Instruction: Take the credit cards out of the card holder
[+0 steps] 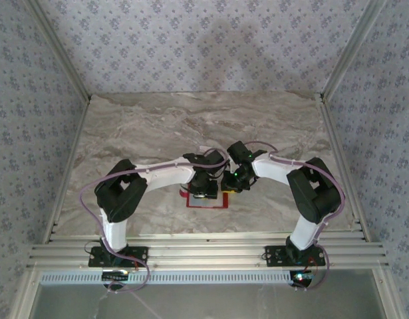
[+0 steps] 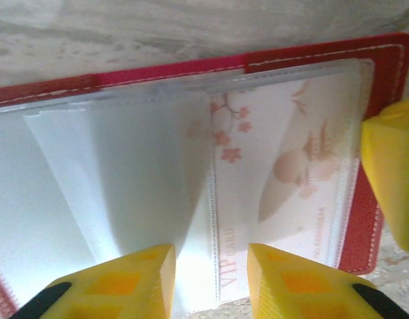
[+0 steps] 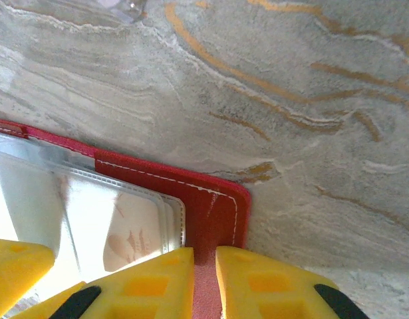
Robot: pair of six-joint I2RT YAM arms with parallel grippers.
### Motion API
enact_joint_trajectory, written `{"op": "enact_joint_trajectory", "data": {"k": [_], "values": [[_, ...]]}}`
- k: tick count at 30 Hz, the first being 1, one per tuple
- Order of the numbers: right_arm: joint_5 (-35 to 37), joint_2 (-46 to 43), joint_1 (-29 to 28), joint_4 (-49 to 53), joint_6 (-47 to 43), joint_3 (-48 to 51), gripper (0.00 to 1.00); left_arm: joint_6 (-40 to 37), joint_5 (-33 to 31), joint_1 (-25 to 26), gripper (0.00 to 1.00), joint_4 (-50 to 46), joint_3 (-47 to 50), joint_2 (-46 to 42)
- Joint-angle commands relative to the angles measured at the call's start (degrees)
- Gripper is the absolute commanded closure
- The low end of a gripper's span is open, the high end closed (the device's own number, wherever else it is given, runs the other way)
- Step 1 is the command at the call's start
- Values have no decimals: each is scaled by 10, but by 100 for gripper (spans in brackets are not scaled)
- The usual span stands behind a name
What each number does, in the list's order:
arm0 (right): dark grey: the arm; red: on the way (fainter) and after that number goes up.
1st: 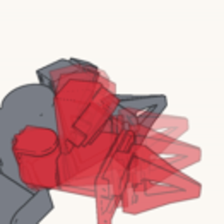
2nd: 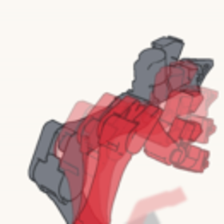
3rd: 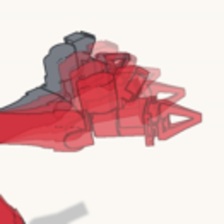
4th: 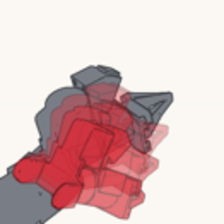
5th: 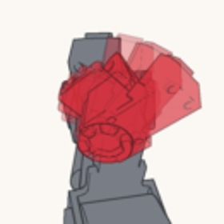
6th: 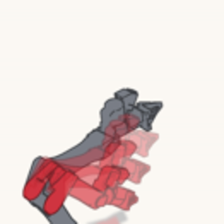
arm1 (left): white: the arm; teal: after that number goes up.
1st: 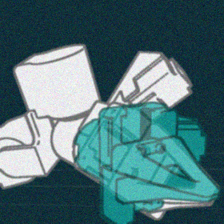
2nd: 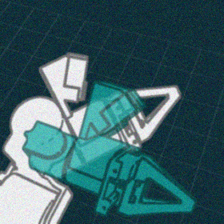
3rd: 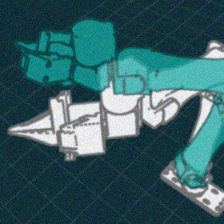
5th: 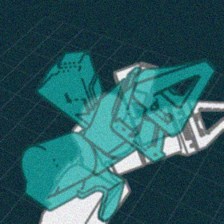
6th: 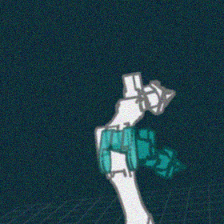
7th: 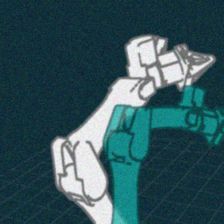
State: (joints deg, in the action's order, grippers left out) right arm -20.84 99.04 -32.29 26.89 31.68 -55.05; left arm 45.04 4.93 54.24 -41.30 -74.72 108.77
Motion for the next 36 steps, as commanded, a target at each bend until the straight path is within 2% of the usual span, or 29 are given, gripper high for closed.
{"op": "enact_joint_trajectory", "data": {"k": [1, 11, 15, 19, 30, 33, 36], "values": [[24, 13, -3, 33, -6, 4, 81, -19, -54, 8, 61, -67, -26, 10], [23, 15, -4, 39, -9, -4, 81, -29, -126, 8, 54, -127, -46, 3], [23, 16, -5, 41, -8, -6, 81, -30, -155, 6, 54, -143, -43, -15], [26, 10, -7, 46, -8, -9, 81, -30, -154, -5, 55, -142, -26, -29], [38, -29, -16, 73, -4, -28, 79, -33, -118, -60, 63, -106, 56, -103], [38, -35, -20, 73, 0, -29, 75, -43, -78, -72, 65, -73, 68, -122], [30, -35, -25, 71, 7, -29, 72, -47, -7, -81, 65, -12, 84, -134]]}}
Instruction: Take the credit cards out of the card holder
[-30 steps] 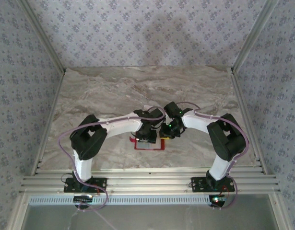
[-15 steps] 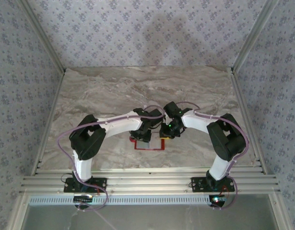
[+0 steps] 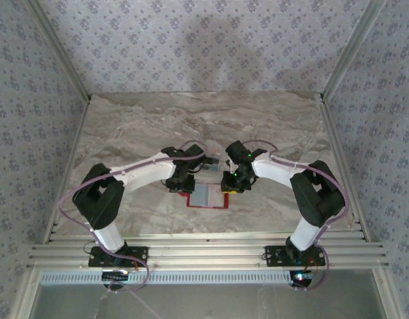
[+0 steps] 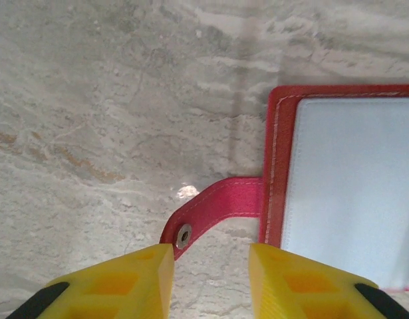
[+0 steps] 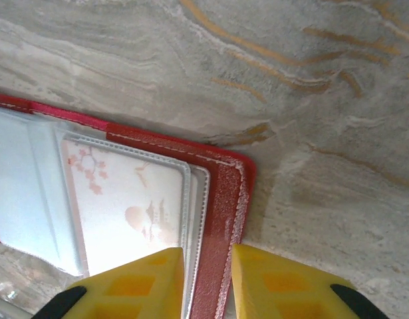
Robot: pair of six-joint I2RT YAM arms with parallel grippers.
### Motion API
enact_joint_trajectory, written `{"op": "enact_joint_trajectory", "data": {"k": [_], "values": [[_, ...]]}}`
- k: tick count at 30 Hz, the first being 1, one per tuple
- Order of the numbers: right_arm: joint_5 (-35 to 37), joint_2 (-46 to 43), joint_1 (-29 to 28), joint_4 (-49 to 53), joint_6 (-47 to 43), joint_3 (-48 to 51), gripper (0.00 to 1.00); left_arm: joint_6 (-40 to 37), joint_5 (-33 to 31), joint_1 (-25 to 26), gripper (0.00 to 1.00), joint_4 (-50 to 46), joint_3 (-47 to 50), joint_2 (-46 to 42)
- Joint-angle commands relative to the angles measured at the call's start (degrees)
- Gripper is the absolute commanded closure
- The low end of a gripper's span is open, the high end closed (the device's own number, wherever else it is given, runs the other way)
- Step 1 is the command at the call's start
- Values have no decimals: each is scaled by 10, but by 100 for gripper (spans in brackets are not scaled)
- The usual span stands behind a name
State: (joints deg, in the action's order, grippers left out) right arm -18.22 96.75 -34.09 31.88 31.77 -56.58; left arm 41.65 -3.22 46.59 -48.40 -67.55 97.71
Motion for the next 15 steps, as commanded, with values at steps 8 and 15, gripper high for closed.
{"op": "enact_joint_trajectory", "data": {"k": [8, 15], "values": [[-2, 0, -20, 3, 19, -9, 72, 31, 225, -12, 67, 217, 44, -1], [-7, 18, -26, -13, 24, -6, 73, 46, 250, -13, 71, 254, 57, 33]]}}
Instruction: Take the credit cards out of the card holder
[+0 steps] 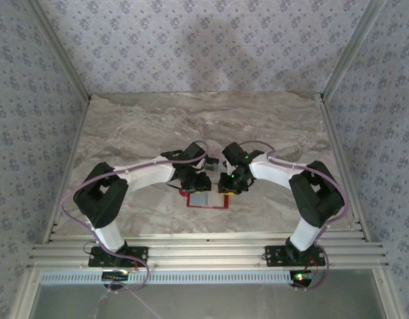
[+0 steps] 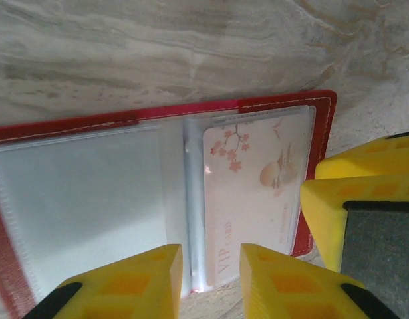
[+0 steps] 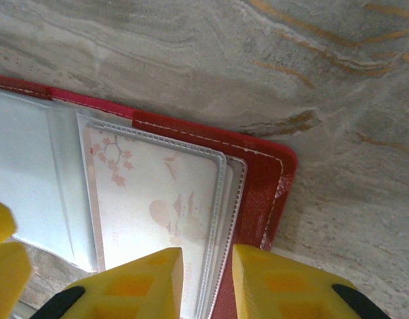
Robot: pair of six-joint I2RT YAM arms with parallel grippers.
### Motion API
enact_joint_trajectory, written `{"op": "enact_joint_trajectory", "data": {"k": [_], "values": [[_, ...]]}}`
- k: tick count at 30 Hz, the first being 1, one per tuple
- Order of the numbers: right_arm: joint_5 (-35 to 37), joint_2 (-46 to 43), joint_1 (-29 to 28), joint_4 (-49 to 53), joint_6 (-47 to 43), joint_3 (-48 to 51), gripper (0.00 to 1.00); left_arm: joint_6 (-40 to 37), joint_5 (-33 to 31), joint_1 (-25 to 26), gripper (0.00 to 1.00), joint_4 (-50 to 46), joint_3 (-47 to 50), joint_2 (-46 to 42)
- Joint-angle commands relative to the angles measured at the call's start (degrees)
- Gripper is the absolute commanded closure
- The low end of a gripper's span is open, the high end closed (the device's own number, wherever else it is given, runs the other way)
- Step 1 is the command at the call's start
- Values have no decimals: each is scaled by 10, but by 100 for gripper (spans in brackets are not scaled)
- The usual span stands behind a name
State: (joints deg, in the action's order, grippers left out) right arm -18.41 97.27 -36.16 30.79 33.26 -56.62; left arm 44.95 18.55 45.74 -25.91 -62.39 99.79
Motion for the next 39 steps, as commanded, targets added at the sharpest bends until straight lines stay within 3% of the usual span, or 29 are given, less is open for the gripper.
{"op": "enact_joint_trajectory", "data": {"k": [1, 18, 29, 39], "values": [[-5, 15, -7, -4, 9, -5, 74, 14, 32, -4, 72, 30, 7, 15], [-6, 42, -6, -20, 9, 6, 82, 15, 33, -7, 78, 32, 13, 37], [-5, 41, -6, -17, 7, 3, 82, 11, 15, -14, 77, 26, 29, 12], [-6, 41, -6, -10, 4, -3, 82, 14, 48, -23, 76, 65, 49, 19]]}}
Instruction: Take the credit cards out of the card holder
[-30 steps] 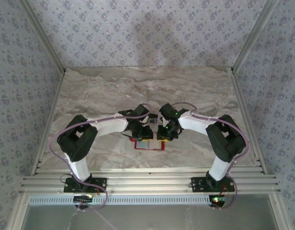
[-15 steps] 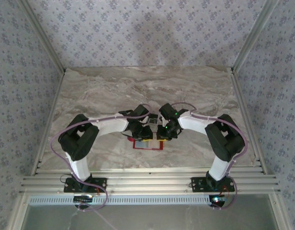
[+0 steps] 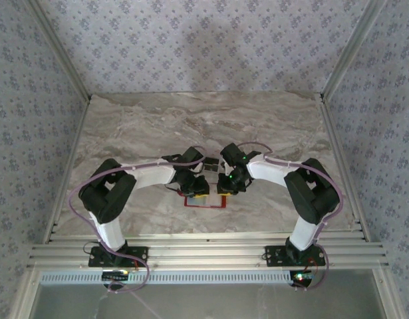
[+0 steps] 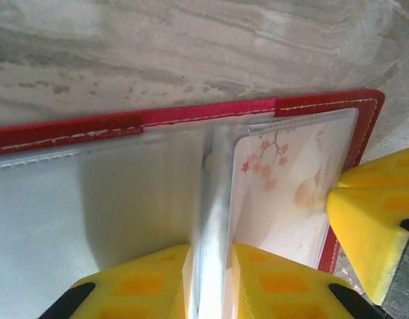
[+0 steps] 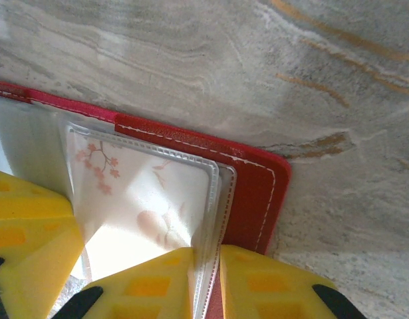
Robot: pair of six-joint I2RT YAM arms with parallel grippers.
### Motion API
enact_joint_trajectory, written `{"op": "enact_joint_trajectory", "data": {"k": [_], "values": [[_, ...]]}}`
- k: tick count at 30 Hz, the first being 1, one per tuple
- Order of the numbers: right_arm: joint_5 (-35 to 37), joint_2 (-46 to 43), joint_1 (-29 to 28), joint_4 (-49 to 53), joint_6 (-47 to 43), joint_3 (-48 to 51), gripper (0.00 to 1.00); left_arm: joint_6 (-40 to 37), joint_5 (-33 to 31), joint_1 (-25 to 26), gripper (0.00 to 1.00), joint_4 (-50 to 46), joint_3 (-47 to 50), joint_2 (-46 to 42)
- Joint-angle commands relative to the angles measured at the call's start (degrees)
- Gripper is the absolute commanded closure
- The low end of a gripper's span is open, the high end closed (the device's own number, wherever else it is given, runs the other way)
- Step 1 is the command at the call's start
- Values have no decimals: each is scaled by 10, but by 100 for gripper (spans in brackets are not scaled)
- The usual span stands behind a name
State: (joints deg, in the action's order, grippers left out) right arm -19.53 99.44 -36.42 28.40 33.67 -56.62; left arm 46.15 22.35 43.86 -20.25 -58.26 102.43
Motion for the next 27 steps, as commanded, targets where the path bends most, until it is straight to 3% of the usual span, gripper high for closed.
{"op": "enact_joint_trajectory", "data": {"k": [1, 27], "values": [[5, 19, -4, 13, 1, -3, 82, 2, 13, -4, 76, 10, 8, -6], [3, 21, -5, 17, -2, -8, 82, 17, 82, -10, 75, 106, 41, -1]]}}
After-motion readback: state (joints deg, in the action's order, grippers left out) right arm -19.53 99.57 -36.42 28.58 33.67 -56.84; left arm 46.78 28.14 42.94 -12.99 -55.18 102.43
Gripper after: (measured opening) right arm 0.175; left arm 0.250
